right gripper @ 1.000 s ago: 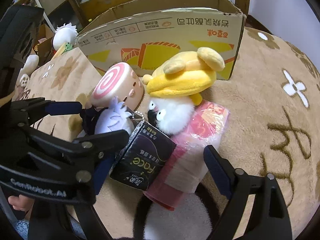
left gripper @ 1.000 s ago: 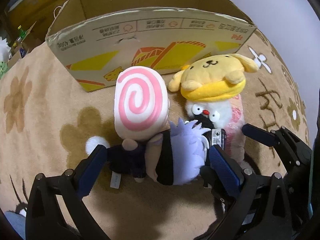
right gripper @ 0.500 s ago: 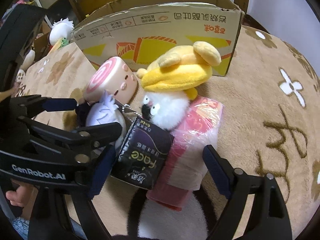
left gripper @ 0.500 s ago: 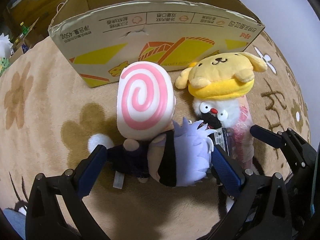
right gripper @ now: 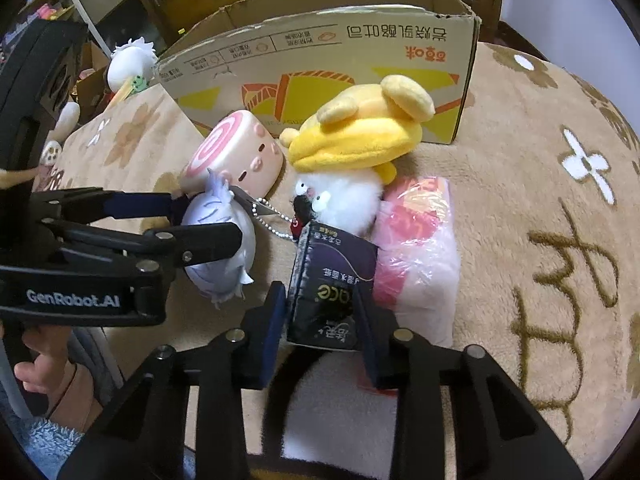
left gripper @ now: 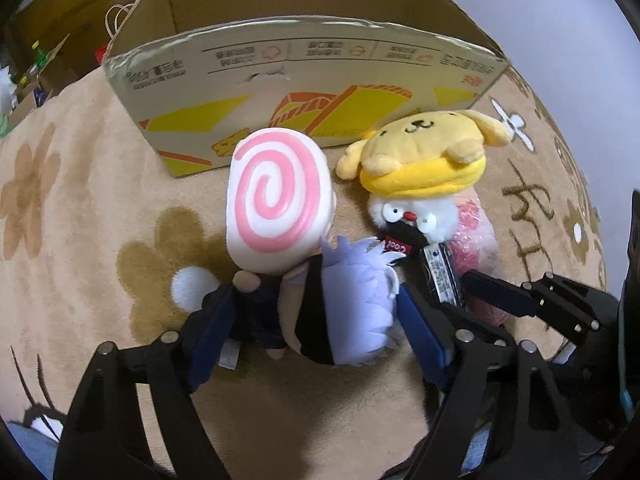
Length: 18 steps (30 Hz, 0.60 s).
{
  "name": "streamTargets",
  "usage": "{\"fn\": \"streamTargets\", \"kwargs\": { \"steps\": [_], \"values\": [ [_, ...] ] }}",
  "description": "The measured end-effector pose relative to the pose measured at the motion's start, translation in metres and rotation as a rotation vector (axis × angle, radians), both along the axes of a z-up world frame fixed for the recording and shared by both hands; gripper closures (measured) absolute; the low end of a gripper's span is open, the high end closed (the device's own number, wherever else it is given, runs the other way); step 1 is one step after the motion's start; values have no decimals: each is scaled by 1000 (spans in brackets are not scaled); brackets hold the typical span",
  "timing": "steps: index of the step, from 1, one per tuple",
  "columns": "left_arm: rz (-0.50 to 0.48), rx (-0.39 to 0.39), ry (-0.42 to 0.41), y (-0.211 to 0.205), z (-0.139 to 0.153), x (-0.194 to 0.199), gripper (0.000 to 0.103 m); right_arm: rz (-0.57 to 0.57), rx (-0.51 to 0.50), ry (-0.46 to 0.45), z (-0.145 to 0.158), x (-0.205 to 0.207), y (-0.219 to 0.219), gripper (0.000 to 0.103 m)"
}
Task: Organize soft objects
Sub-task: 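Grasp the white-haired doll with the left tool while the right tool grasps the black tissue pack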
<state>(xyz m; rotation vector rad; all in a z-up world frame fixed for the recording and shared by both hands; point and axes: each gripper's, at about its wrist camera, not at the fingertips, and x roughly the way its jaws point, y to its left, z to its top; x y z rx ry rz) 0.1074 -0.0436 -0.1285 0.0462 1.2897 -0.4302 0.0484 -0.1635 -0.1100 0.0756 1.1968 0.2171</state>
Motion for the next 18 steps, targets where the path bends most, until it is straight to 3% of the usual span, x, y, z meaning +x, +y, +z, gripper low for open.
{"fn": "streamTargets", "kwargs": {
  "steps": [8,18],
  "values": [
    [-19,20,-26,-3,4,-6,31,-61,102,12,5,0,-21,77],
    [-47,71,-59,-15,1,-11,31,-95,80,4,7,2,-28,76]
  ]
}}
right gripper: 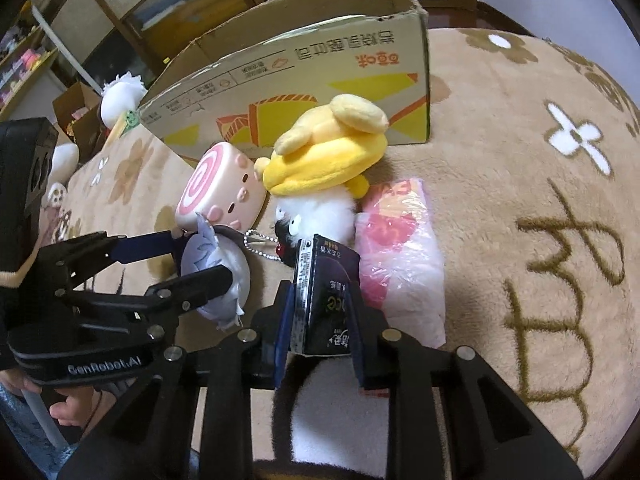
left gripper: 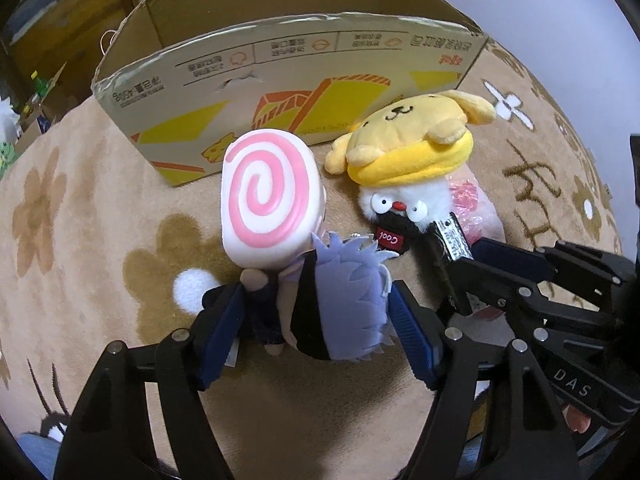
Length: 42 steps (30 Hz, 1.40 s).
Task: Organize soft objects
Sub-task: 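Grasp the white-haired doll with the left tool while the right tool grasps the black tissue pack, then lift both items over the box and open both tools to release them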
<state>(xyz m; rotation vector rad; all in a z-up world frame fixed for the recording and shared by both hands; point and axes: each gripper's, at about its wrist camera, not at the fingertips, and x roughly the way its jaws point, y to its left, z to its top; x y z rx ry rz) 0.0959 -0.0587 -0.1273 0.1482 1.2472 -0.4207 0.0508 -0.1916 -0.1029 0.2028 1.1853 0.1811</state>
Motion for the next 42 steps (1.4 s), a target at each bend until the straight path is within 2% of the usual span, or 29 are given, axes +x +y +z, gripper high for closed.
{"fn": "streamTargets", "kwargs": {
  "steps": [6,10,18,21,22,28,31,42],
  "values": [
    [3,-3,-4,-1,1,0,34,-8,-51,-22,5,1,2,77],
    [20,-23,7,5,3,2,34,-38,-22,-12,6,1,-7,84],
    [0,-15,2,6,9,-3,39,-21,-50,-3,5,2,-1,85],
    [6,-37,20,8,10,-2,47,2,-40,12,3,3,3,86],
    [7,-61,42,9,9,-1,58,4,-37,14,2,4,4,86],
    [-2,-52,20,9,10,-4,60,-3,-30,4,5,2,3,88],
    [4,-54,12,10,12,-6,60,-23,15,-6,9,0,-2,88],
    [33,22,-106,19,33,-23,59,-36,63,-118,40,-10,-3,88]
  ]
}}
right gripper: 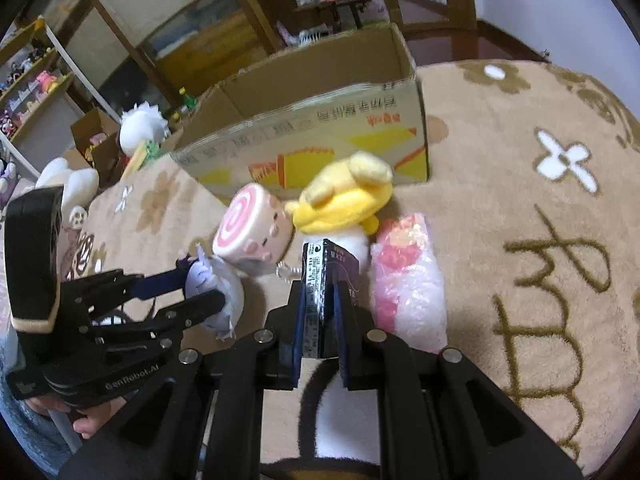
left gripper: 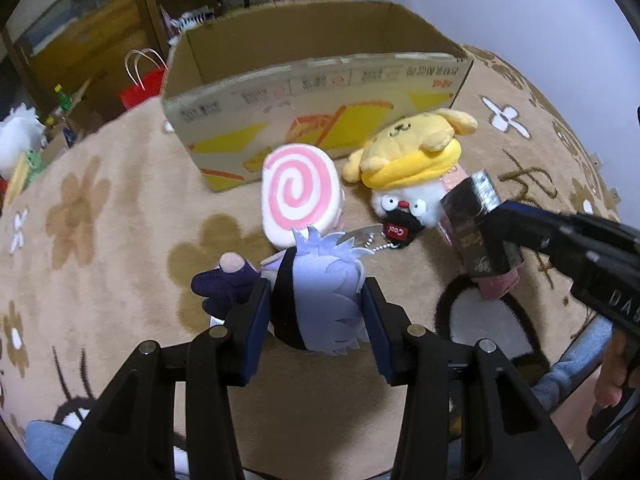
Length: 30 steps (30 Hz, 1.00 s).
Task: Organize soft objects
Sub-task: 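Lift both items over the box and open both tools to release them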
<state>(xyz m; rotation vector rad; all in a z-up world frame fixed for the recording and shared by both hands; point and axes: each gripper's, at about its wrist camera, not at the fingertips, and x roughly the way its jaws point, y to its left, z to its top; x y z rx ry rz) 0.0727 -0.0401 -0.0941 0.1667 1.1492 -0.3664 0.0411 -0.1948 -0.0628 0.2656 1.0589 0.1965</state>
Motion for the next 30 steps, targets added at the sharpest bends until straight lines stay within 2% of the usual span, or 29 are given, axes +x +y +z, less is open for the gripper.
{"fn": "streamTargets", "kwargs": {
  "steps": [4,11,23,30],
  "values": [
    [36,-10,-88,8,22,-3,59,-11,5,-67,17,-3,-2,88],
    [102,-18,-265,22,64,0,59,-53,-45,-172,49,3,-2,88],
    [159,-45,-380,31,113,34,59,-59,-75,-354,111,33,-7,88],
    [167,-60,-459,23,137,60,59,-34,-126,-415,128,55,-9,88]
  ]
}}
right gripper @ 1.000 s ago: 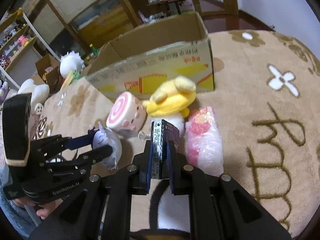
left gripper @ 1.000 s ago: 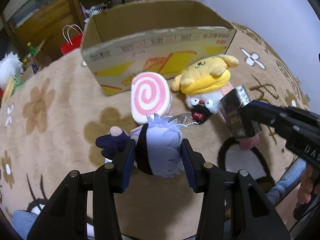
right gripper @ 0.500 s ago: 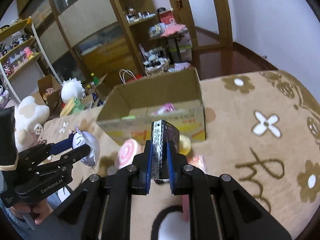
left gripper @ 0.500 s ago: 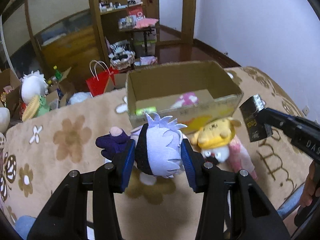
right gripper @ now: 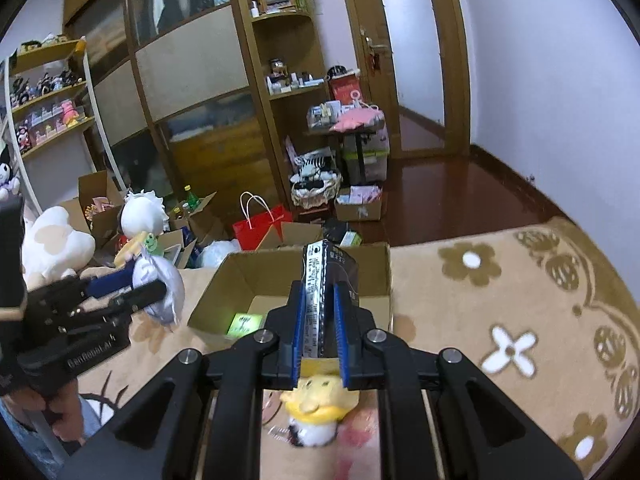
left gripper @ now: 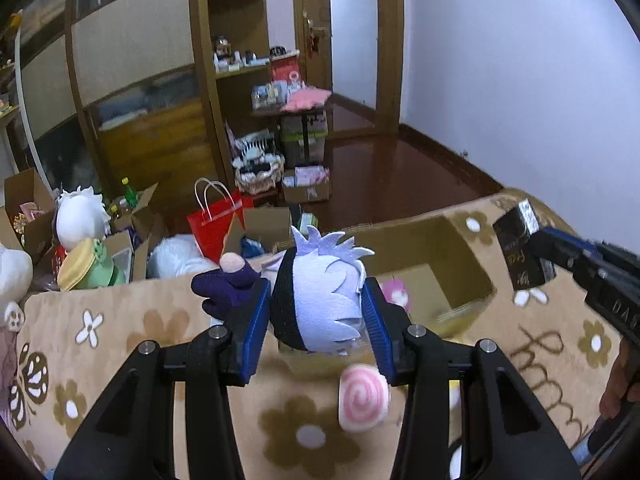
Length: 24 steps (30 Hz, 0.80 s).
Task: Organize soft objects
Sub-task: 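Lift both items over the box and open both tools to release them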
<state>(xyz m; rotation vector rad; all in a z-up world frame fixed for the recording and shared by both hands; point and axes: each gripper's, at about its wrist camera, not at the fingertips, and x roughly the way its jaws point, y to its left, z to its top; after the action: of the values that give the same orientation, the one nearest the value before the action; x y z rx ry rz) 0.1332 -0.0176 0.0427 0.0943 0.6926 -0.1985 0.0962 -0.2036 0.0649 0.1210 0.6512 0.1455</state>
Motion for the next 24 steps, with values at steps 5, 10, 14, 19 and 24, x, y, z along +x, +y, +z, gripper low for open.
{"fn": "streamTargets", "kwargs": {
  "steps": [5,10,14,19,24],
  "values": [
    [-16,-22,-28,0,-1,16,58,5,-36,-39,-3,14,-1,88],
    [-25,-28,-7,-2,-21,27,58,22,-37,-90,-12,19,0,88],
    [-32,-18,23,-5,-38,35,58,46,-6,-74,-22,27,0,88],
    [-54,-1,39,-12,-52,40,57,57,14,-44,-37,36,-3,88],
    [-79,12,64,-17,-63,47,56,71,33,3,-53,43,-4,88]
  ]
}}
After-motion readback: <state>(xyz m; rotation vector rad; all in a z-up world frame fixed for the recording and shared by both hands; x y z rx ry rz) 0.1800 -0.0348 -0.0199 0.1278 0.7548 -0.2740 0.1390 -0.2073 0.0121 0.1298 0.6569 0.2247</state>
